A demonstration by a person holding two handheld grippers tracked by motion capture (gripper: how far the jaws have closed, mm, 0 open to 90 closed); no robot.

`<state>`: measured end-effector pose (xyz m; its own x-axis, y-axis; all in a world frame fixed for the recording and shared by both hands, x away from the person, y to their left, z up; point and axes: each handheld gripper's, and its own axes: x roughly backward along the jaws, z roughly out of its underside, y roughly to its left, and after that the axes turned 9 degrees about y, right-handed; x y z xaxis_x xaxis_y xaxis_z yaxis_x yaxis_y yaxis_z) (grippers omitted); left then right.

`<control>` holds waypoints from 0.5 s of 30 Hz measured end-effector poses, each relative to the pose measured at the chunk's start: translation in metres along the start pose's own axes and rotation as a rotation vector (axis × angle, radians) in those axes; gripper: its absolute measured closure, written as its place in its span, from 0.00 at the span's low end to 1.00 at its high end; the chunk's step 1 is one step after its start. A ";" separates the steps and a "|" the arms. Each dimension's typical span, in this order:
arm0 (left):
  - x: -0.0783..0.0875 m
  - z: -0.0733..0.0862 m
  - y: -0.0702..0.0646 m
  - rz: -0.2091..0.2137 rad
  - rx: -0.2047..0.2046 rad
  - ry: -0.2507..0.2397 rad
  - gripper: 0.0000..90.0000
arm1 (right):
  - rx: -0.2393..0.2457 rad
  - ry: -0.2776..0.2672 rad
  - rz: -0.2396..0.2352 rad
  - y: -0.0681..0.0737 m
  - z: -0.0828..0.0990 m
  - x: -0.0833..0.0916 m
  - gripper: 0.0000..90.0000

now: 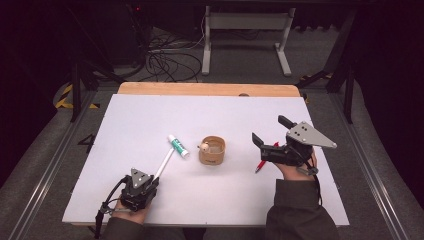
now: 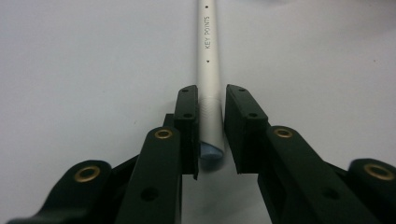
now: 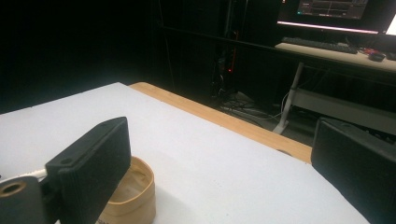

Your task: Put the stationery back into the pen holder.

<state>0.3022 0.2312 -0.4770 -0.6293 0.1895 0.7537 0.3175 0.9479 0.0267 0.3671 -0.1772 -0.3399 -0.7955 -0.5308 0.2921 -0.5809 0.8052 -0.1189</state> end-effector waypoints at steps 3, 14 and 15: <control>0.000 0.000 0.000 -0.001 0.004 -0.001 0.86 | 0.001 0.002 -0.005 0.001 0.000 -0.001 0.06; 0.003 0.002 0.000 -0.004 0.003 0.002 0.87 | 0.000 0.000 -0.007 0.000 0.000 0.000 0.06; 0.003 0.002 0.000 0.000 0.004 0.004 0.87 | 0.002 -0.001 -0.008 0.000 0.000 -0.001 0.06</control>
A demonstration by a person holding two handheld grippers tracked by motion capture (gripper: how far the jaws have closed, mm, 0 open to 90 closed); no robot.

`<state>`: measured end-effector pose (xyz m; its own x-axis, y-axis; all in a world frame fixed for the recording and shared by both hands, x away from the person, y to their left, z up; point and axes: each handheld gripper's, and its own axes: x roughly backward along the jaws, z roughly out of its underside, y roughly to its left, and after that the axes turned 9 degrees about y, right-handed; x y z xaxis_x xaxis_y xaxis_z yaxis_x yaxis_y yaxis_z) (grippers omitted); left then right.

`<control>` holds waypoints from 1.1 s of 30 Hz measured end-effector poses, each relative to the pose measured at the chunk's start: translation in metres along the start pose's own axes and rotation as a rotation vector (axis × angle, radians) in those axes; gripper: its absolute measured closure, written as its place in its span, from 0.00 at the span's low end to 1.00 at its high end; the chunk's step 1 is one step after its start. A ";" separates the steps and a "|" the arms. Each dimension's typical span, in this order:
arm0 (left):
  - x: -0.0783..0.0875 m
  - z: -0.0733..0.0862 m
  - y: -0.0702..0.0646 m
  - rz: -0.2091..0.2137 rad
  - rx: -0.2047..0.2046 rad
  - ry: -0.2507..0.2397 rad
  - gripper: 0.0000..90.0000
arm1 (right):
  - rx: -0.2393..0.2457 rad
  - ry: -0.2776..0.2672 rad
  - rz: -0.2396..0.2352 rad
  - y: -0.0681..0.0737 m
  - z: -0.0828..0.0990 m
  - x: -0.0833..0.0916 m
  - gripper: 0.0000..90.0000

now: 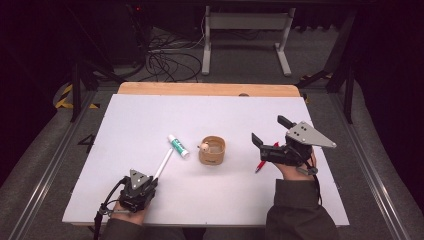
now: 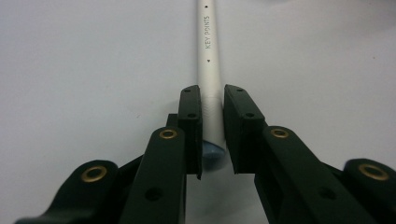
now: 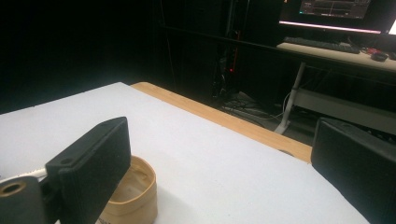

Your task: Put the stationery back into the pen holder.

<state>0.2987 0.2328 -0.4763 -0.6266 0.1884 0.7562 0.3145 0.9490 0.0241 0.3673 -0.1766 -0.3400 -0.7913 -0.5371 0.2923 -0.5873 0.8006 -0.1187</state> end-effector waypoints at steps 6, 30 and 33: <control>0.005 -0.001 -0.001 0.004 -0.026 -0.004 0.87 | 0.028 -0.002 -0.014 0.003 0.000 -0.001 0.07; 0.038 -0.016 -0.007 0.036 -0.074 -0.125 0.87 | 0.197 -0.008 -0.081 0.021 -0.001 -0.011 0.13; 0.042 -0.020 -0.009 0.056 -0.088 -0.138 0.87 | 0.230 0.002 -0.082 0.025 0.000 -0.014 0.14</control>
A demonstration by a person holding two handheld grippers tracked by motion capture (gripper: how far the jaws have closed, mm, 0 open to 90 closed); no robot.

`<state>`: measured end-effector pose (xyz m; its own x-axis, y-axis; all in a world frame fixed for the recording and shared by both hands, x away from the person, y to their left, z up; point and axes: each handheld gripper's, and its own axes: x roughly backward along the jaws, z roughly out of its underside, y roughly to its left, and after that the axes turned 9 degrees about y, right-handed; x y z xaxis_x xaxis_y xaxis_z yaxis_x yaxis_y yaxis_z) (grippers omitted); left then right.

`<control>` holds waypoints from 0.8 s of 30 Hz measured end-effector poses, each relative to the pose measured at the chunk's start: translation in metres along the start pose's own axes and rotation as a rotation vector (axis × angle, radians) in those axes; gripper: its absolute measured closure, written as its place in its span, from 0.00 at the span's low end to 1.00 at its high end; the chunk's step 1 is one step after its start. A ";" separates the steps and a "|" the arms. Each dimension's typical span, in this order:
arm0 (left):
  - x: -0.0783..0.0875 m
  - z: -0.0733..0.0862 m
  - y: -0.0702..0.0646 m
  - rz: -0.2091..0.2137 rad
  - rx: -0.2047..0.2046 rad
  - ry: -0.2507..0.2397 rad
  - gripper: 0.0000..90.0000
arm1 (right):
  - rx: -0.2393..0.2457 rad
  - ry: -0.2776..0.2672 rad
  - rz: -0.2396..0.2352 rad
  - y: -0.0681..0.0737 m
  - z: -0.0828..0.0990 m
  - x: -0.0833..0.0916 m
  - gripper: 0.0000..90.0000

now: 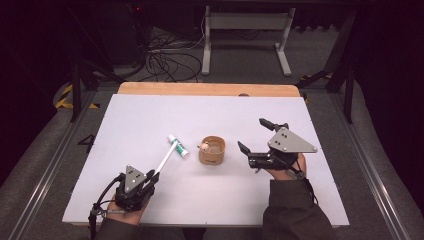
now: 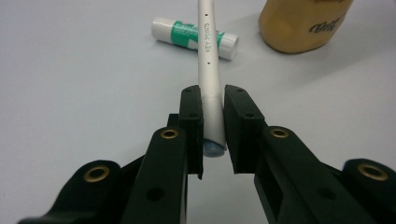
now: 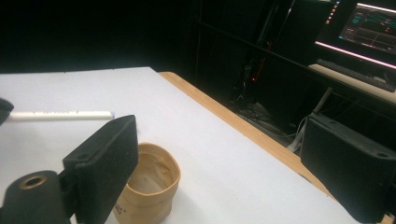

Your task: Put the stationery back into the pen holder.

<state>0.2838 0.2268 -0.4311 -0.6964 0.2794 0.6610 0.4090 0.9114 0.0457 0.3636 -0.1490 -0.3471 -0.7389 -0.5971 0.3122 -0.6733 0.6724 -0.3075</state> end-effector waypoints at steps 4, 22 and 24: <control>0.004 -0.007 -0.003 0.023 -0.008 -0.018 0.87 | 0.027 0.003 -0.008 0.003 0.000 -0.003 0.16; 0.014 -0.036 -0.015 0.086 -0.054 -0.078 0.87 | 0.144 0.025 -0.035 0.016 -0.001 -0.014 0.21; 0.014 -0.038 -0.017 0.096 -0.061 -0.079 0.87 | 0.160 0.029 -0.037 0.018 0.000 -0.015 0.23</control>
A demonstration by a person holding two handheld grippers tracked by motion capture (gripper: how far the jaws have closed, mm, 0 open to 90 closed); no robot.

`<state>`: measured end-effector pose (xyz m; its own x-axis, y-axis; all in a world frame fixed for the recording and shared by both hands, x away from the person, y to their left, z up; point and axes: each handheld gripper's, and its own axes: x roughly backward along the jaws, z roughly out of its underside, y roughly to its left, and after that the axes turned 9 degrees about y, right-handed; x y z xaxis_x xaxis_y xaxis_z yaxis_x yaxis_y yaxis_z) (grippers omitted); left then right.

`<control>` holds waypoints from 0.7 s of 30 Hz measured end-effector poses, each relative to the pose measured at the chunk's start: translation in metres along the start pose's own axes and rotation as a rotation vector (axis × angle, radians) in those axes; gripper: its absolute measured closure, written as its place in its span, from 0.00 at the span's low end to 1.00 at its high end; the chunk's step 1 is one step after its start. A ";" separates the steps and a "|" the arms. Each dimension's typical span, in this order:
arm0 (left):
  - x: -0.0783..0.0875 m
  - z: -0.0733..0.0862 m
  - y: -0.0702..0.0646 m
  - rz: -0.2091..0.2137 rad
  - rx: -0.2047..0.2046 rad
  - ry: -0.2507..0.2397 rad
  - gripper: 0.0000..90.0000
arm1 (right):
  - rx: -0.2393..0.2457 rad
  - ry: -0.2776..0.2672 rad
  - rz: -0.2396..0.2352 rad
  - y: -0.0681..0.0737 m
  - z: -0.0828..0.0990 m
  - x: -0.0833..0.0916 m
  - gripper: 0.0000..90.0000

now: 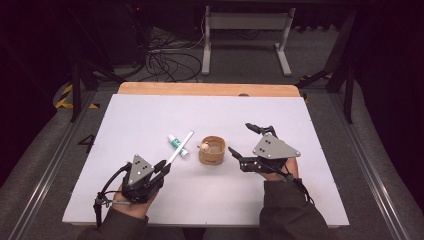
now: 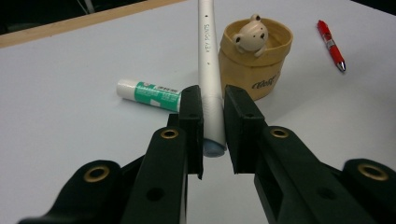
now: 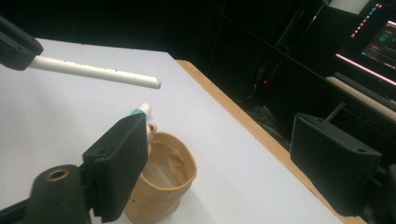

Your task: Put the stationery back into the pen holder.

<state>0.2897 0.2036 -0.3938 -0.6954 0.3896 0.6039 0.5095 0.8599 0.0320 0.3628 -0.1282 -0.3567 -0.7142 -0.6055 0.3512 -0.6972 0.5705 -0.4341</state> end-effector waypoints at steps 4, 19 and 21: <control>-0.001 -0.005 -0.003 0.014 -0.011 -0.008 0.87 | 0.028 0.009 -0.004 0.003 0.000 -0.003 0.27; -0.004 -0.021 -0.015 0.077 -0.047 -0.019 0.87 | 0.164 0.026 0.007 0.018 -0.002 -0.013 0.43; -0.005 -0.023 -0.017 0.085 -0.052 -0.020 0.87 | 0.194 0.025 0.009 0.021 -0.002 -0.014 0.44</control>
<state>0.2962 0.1798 -0.3795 -0.6578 0.4674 0.5906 0.5923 0.8054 0.0223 0.3584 -0.1062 -0.3688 -0.7234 -0.5854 0.3660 -0.6672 0.4566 -0.5885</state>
